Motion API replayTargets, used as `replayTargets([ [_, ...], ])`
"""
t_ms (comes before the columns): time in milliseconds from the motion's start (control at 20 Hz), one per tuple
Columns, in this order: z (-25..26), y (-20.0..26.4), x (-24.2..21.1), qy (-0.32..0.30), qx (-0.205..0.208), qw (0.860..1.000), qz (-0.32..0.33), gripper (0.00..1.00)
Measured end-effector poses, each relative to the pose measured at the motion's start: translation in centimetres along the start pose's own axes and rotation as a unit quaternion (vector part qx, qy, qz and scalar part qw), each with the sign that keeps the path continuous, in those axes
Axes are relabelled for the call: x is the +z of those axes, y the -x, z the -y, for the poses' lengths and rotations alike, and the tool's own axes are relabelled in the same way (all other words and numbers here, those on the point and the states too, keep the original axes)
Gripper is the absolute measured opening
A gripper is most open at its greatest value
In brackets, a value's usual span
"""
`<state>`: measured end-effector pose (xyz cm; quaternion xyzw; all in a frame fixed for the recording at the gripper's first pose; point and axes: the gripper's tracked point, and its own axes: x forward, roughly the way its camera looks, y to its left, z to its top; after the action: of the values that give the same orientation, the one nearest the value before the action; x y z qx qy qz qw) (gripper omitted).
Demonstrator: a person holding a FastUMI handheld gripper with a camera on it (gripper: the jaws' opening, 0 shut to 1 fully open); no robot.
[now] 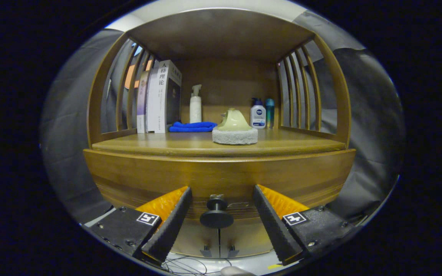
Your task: Pull open the drawer, take out the items inside it, and place them on the countertop above the cabinet.
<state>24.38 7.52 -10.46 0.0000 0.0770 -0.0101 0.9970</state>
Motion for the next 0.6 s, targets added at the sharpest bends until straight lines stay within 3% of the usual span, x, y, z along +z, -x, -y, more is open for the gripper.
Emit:
replayTargets([
  [600,0.23,-0.64,0.03,0.000,0.008,1.000,-0.005,1.00],
])
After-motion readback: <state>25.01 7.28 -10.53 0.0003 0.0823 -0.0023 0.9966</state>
